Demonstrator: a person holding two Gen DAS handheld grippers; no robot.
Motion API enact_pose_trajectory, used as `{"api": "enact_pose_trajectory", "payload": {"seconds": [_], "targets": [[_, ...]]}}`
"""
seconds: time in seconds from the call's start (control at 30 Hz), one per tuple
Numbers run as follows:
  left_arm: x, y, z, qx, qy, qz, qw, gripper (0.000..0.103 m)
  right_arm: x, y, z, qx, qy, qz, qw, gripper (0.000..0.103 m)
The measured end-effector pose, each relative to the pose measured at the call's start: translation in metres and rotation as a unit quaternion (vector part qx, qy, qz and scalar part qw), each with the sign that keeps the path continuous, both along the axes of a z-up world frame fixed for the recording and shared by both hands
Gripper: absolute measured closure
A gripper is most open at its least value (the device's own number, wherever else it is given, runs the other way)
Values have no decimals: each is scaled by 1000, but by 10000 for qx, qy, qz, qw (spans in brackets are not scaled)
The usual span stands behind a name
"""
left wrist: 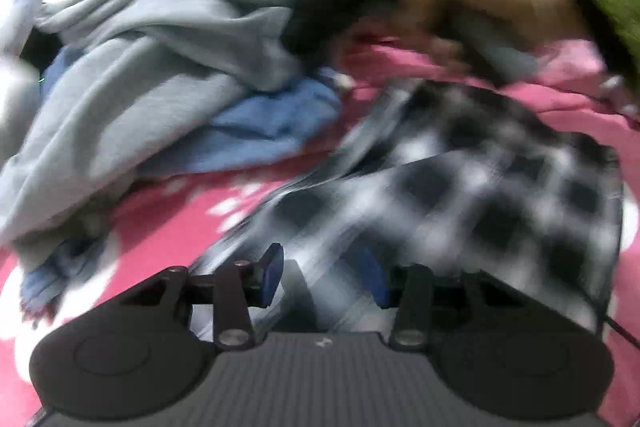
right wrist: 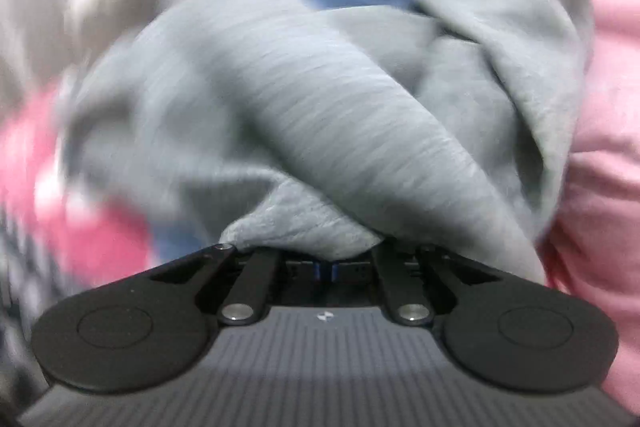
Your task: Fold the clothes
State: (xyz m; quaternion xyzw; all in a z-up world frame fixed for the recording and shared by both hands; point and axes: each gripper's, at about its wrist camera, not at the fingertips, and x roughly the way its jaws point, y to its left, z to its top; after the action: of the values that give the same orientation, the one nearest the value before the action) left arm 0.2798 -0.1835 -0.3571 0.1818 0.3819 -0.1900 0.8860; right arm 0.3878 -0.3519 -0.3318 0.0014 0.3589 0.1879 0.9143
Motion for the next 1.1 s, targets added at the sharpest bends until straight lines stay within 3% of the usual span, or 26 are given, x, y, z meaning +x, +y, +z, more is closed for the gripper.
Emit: {"api": "enact_pose_trajectory", "payload": {"seconds": [0.07, 0.17, 0.27, 0.37, 0.43, 0.57, 0.63, 0.7, 0.87, 0.97, 1.03, 1.1], "targets": [[5, -8, -3, -123, 71, 46, 9999, 58, 23, -7, -2, 358, 33, -157, 9992, 103], [13, -18, -6, -202, 108, 77, 9997, 58, 41, 4, -5, 67, -152, 27, 9999, 103], [18, -24, -6, -115, 73, 56, 9999, 58, 63, 11, -6, 71, 38, -2, 10000, 103], [18, -27, -5, -35, 65, 49, 10000, 58, 59, 1, 5, 158, 382, 95, 9991, 100], [16, -28, -2, -6, 43, 19, 10000, 58, 34, -16, 20, 311, 573, 91, 9978, 98], [15, -27, 4, -9, 3, -88, 10000, 58, -45, -49, 57, 93, 166, 327, 9993, 80], [17, -27, 4, 27, -10, -137, 9999, 58, -74, -48, 57, -311, 210, 867, 9955, 77], [19, -27, 6, 31, -34, -169, 9998, 58, -95, -43, 50, -1040, 88, 1358, 9852, 76], [24, -32, -2, 144, 85, -253, 9995, 58, -104, -11, 25, -1305, 246, 2408, 9615, 78], [24, -33, -9, 178, 139, -207, 9995, 58, -88, 0, -10, -2072, 50, 2217, 9528, 87], [26, -30, -8, 90, 183, -167, 9997, 57, -66, -17, -9, -1672, -85, 1490, 9746, 87], [29, -27, -6, -7, 207, -137, 9997, 57, -51, -39, 1, -1484, -245, 476, 9875, 86]]}}
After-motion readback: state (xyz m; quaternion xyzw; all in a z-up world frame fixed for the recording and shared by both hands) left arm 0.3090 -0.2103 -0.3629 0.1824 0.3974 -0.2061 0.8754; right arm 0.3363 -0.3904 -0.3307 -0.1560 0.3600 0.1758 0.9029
